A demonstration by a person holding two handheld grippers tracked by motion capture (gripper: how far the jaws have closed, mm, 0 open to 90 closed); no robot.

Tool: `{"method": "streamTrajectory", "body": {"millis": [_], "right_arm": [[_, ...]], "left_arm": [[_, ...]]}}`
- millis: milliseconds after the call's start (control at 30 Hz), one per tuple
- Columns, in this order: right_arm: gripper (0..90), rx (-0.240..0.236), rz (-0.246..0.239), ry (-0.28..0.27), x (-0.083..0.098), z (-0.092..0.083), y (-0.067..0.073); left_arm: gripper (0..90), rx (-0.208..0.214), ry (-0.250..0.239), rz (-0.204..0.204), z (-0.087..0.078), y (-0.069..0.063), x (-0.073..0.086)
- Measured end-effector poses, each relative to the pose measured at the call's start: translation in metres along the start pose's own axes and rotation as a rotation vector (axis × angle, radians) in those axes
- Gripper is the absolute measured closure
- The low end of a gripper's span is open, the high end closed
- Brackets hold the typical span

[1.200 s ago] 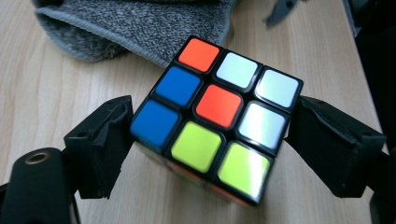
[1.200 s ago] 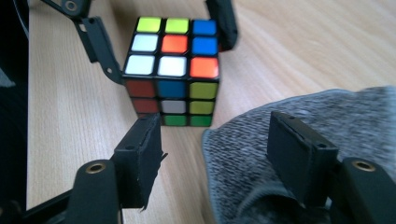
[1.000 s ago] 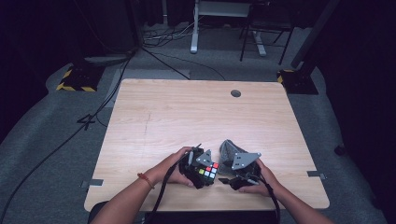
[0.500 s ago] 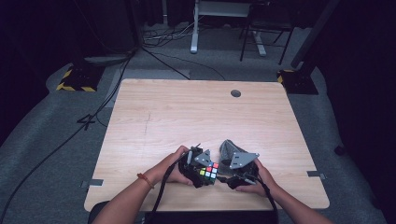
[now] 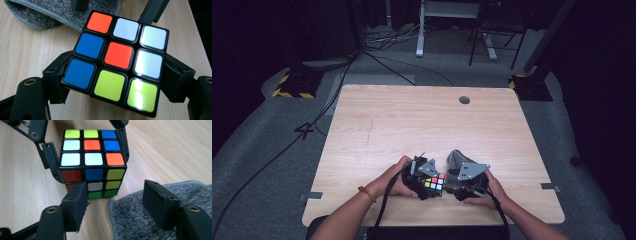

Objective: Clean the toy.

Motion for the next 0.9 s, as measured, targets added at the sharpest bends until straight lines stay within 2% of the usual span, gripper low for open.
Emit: {"method": "streamTrajectory", "body": {"millis": [67, 167, 267, 367, 467, 533, 567, 633, 667, 900], "right_arm": [[37.6, 0.002, 0.017, -0.023, -0.002, -0.003, -0.002], [37.6, 0.005, 0.017, -0.031, -0.004, -0.005, -0.003], [37.7, 0.010, -0.002, -0.035, -0.006, -0.004, -0.002], [38.7, 0.008, -0.010, -0.050, -0.010, -0.004, 0.000], [43.2, 0.007, -0.035, -0.075, -0.016, -0.002, 0.002], [48.9, 0.028, -0.032, -0.121, -0.022, -0.005, 0.002], [49.6, 0.042, -0.042, -0.118, -0.024, -0.005, 0.002], [49.8, 0.034, -0.017, -0.121, -0.027, -0.005, -0.002], [51.1, 0.037, -0.012, -0.120, -0.027, -0.004, -0.003], [50.0, 0.024, 0.001, -0.102, -0.027, 0.004, -0.005]], "left_arm": [[23.3, -0.005, -0.009, -0.011, -0.001, 0.000, -0.001], [23.4, -0.012, -0.009, -0.019, 0.000, 0.000, 0.000], [22.9, -0.013, -0.004, -0.014, 0.000, 0.001, 0.000], [22.7, -0.009, 0.007, -0.025, -0.001, 0.002, 0.002], [23.6, 0.002, 0.029, -0.016, 0.000, 0.003, 0.006], [26.5, 0.014, 0.028, 0.004, 0.000, 0.001, 0.007], [27.2, 0.025, 0.032, 0.001, 0.000, 0.000, 0.006], [27.7, 0.030, 0.036, 0.018, 0.000, 0.000, 0.006], [27.8, 0.027, 0.049, 0.013, 0.000, 0.000, 0.007], [28.8, 0.031, 0.069, 0.026, -0.001, 0.001, 0.010]]}}
Point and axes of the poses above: each handheld gripper's, and its own axes: z roughly forward along the jaws, x roughly out of its underside, y roughly to its left, the point moved 2 cm from there along z, roughly forward along the jaws, and after that the axes turned 13 degrees about -y, right-handed, at the moved point
